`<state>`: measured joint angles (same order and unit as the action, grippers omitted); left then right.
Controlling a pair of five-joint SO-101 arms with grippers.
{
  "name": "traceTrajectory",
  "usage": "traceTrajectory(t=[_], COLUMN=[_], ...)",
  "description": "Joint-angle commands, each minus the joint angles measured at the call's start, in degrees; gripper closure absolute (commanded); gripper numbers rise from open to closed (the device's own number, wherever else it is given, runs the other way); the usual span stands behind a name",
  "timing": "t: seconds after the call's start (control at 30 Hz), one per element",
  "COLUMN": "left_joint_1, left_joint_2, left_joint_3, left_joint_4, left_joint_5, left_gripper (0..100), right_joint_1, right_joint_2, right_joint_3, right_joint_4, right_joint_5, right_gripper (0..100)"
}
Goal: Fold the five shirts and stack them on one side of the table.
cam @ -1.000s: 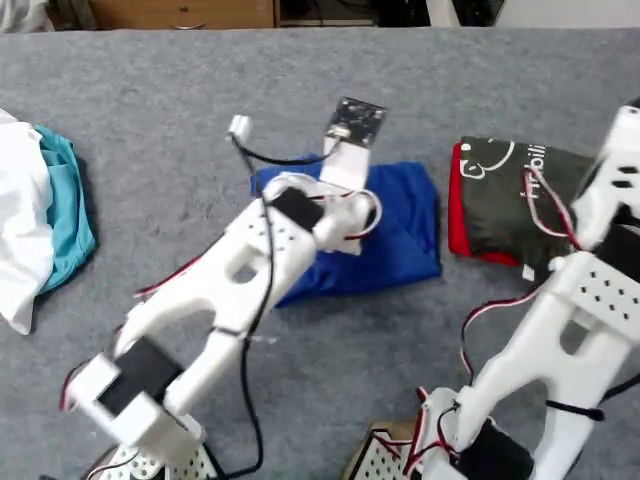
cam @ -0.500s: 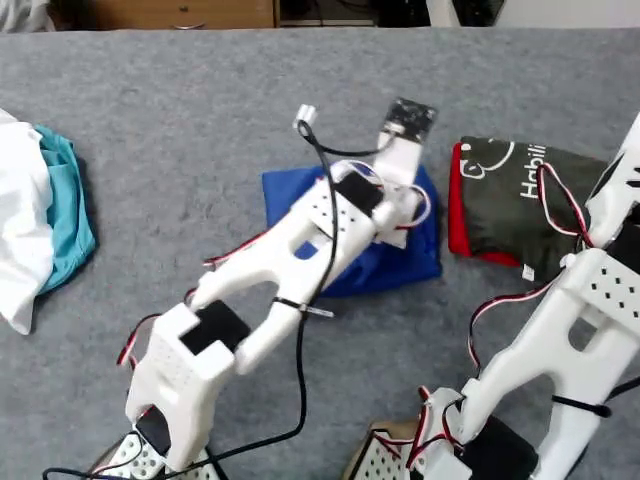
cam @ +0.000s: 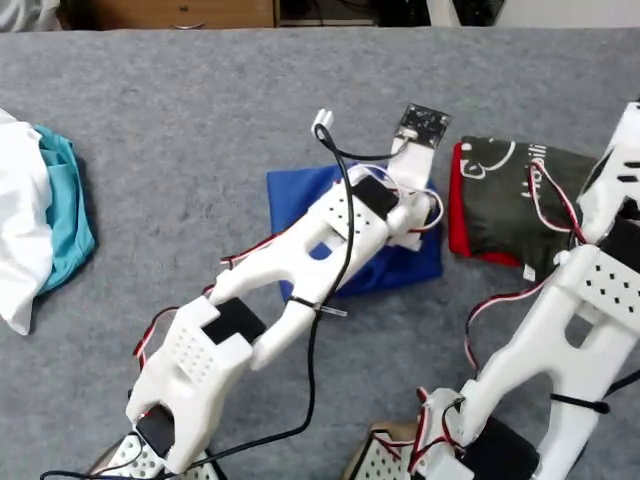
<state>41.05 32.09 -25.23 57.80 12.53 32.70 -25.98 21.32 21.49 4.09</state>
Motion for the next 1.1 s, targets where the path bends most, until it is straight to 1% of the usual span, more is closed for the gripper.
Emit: traceTrajectory(t=[0.0,0.07,0.2,0.27,0.33,0.4,0.47,0.53,0.57,0.6,0.7,0.83,0.9,1.0,1.07], left_joint_1=[0.5,0.4,-3.2,-6.0,-9.1,-12.8,-17.1,-22.5,-25.4,-28.5,-36.1,-42.7,-43.5,-42.8,-41.9], left_joint_2=[-1.1,-1.1,-1.1,-1.1,-1.1,-1.1,-0.7,-0.4,-0.5,-0.9,-1.0,-1.2,-2.8,-11.5,-18.6], left_joint_3=[-3.3,-6.2,-15.4,-22.9,-33.1,-44.1,-54.6,-61.3,-61.3,-60.7,-57.4,-44.6,-33.3,-11.7,3.6], left_joint_4=[1.2,4.9,16.5,23.4,30.7,37.0,41.6,43.2,43.2,43.2,43.2,43.3,43.3,42.1,35.3], left_joint_5=[8.2,10.9,11.6,11.6,11.6,11.5,11.3,7.8,5.1,3.4,3.0,2.0,0.3,3.3,3.3], left_gripper=[76,75,75,75,76,82,90,98,98,97,98,98,98,98,98], right_joint_1=[-2.6,-4.3,-7.0,-8.2,-9.5,-10.9,-13.1,-16.7,-18.7,-21.0,-28.4,-37.9,-42.2,-47.7,-51.6], right_joint_2=[-0.1,-0.1,1.3,2.2,2.9,3.9,5.6,8.0,9.4,10.9,16.1,26.9,34.1,44.5,49.7], right_joint_3=[-1.9,-1.7,-1.1,-1.2,-2.3,-5.2,-8.4,-11.6,-13.2,-15.4,-23.5,-36.2,-42.5,-52.4,-58.6], right_joint_4=[-1.1,-1.0,-1.0,-1.0,1.1,6.1,12.7,18.8,22.0,25.1,36.2,49.9,56.3,65.5,72.1], right_joint_5=[3.5,5.9,8.6,9.6,9.9,9.9,10.1,12.2,13.7,15.4,20.7,25.1,25.5,25.1,24.5], right_gripper=[99.6,99.6,99.6,99.6,99.6,99.6,99.6,99.6,99.6,99.6,99.6,99.6,99.6,99.6,99.7])
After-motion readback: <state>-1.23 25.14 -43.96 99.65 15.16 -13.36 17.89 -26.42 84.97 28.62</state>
